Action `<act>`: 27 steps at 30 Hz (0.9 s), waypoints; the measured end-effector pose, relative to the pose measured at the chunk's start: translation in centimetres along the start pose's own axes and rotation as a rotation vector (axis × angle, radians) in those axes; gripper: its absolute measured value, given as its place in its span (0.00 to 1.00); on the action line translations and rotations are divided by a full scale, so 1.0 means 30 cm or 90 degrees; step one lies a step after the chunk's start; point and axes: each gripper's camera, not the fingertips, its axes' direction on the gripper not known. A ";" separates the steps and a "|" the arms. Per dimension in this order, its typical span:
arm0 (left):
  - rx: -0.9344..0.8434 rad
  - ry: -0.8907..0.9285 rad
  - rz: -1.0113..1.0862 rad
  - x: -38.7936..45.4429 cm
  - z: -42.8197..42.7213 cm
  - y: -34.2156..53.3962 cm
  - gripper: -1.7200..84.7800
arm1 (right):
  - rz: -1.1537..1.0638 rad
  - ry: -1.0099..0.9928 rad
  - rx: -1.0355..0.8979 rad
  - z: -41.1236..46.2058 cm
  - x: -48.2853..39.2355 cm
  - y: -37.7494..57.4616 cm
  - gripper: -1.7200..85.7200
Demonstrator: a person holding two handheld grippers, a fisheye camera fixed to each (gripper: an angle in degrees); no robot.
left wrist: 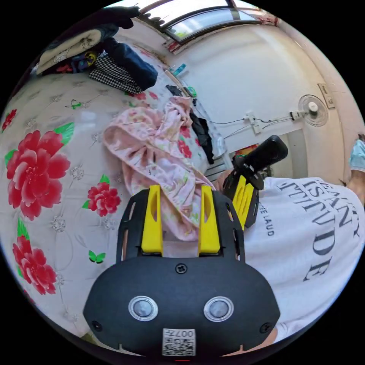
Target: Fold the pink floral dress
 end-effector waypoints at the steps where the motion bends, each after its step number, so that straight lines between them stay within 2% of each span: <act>1: 0.007 0.020 0.009 0.002 -0.022 0.029 0.03 | -0.024 -0.034 -0.002 0.031 -0.038 -0.044 0.02; 4: 0.113 0.048 0.036 0.031 -0.183 0.172 0.01 | -0.090 -0.027 -0.038 0.128 -0.144 -0.148 0.02; 9: 0.322 -0.004 0.076 0.116 -0.591 0.433 0.01 | -0.172 -0.010 0.054 0.163 -0.297 -0.301 0.04; 12: 0.393 -0.043 0.113 0.163 -0.754 0.562 0.01 | -0.178 0.060 0.077 0.194 -0.332 -0.347 0.06; 17: 0.377 -0.064 0.141 0.189 -0.812 0.702 0.01 | -0.015 0.272 0.101 0.124 -0.188 -0.288 0.10; 20: 0.329 -0.033 0.141 0.173 -0.771 0.762 0.01 | 0.080 0.369 0.043 0.105 -0.062 -0.248 0.12; 23: 0.293 -0.001 0.127 0.157 -0.718 0.820 0.01 | 0.135 0.390 -0.031 0.158 0.060 -0.233 0.12; 27: 0.240 0.006 0.118 0.174 -0.653 0.899 0.01 | 0.138 0.351 -0.097 0.299 0.161 -0.265 0.12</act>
